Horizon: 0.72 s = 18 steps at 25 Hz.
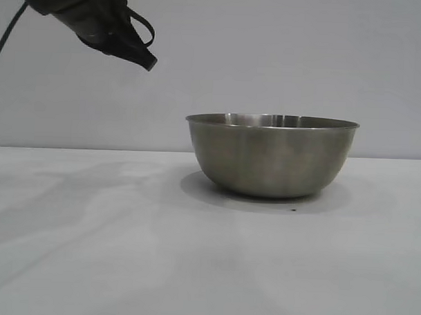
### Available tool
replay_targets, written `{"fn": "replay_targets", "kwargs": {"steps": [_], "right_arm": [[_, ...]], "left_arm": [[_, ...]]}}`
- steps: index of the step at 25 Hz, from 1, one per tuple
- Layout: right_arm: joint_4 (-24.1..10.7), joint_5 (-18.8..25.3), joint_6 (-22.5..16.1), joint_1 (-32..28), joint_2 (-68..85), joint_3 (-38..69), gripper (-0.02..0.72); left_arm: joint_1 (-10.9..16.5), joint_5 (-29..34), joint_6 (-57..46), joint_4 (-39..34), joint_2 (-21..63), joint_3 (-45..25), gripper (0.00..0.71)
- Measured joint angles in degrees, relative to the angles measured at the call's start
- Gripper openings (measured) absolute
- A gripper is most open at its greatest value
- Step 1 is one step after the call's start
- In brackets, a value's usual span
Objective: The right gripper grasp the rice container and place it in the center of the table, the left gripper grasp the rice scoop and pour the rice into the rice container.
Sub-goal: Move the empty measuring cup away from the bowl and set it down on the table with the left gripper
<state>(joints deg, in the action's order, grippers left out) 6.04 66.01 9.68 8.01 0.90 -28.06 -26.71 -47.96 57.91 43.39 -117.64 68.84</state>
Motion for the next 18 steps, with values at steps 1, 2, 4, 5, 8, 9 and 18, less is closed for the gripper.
{"fn": "replay_targets", "kwargs": {"steps": [1,2,4,5,8,9,18], "right_arm": [[0.0,0.0,0.0,0.0,0.0,0.0,0.055],[0.0,0.0,0.0,0.0,0.0,0.0,0.055],[0.0,0.0,0.0,0.0,0.0,0.0,0.055],[0.0,0.0,0.0,0.0,0.0,0.0,0.055],[0.0,0.0,0.0,0.0,0.0,0.0,0.055],[0.0,0.0,0.0,0.0,0.0,0.0,0.055],[0.0,0.0,0.0,0.0,0.0,0.0,0.055]], "left_arm": [[0.0,0.5,-0.9,0.9,0.0,0.0,0.000],[0.2,1.1,-1.9,1.7,0.0,0.0,0.000],[0.5,2.1,-3.9,2.7,0.0,0.0,0.000],[0.8,3.1,-4.7,3.2,-0.2,0.0,0.000],[1.9,4.3,-8.7,4.1,-1.2,-0.4,0.000],[2.0,4.3,-10.0,4.1,-1.5,-0.8,0.000],[2.1,0.6,-19.1,-1.4,-3.6,-7.9,0.000]]}}
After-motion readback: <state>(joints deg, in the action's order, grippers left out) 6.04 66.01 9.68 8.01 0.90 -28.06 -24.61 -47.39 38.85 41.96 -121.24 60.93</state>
